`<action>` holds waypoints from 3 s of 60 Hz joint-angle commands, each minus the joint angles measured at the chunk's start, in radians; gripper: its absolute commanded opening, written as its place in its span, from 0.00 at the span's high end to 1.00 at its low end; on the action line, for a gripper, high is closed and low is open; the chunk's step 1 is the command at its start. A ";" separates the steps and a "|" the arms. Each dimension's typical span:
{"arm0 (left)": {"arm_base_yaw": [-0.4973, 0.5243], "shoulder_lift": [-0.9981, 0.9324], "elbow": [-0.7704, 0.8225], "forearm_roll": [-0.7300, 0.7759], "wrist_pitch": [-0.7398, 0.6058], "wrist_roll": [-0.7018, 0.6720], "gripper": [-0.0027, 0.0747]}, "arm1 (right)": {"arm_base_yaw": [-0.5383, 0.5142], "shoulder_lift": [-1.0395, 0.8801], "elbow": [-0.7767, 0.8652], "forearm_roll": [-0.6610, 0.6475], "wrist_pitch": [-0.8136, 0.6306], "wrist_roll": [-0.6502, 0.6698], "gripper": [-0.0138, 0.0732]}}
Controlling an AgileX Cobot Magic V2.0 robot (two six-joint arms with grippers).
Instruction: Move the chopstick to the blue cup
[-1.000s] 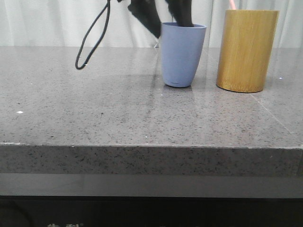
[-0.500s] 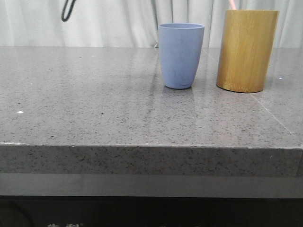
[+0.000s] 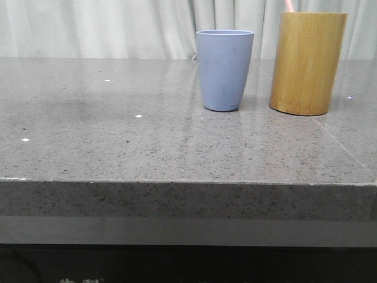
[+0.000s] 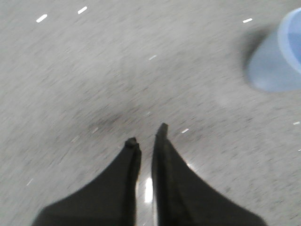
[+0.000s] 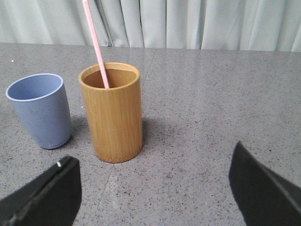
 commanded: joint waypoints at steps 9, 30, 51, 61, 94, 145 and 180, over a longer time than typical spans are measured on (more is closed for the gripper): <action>0.120 -0.232 0.238 -0.008 -0.072 -0.009 0.99 | 0.000 0.011 -0.036 0.003 -0.075 -0.004 0.10; 0.143 -0.685 0.834 -0.024 -0.583 -0.009 0.99 | 0.000 0.025 -0.036 0.003 -0.078 -0.004 0.10; 0.143 -1.161 1.225 -0.028 -0.792 -0.008 0.99 | 0.001 0.162 -0.054 0.003 -0.204 -0.004 0.10; 0.143 -1.335 1.325 -0.028 -0.851 -0.008 0.99 | 0.011 0.301 -0.146 -0.006 -0.271 -0.005 0.10; 0.143 -1.459 1.375 -0.028 -0.864 -0.008 0.99 | 0.210 0.942 -0.725 -0.096 -0.340 -0.005 0.10; 0.143 -1.459 1.375 -0.028 -0.864 -0.008 0.99 | 0.209 1.076 -0.867 -0.116 -0.348 -0.005 0.82; 0.143 -1.459 1.375 -0.028 -0.864 -0.008 0.99 | 0.236 0.848 -0.879 -0.116 -0.677 -0.004 0.82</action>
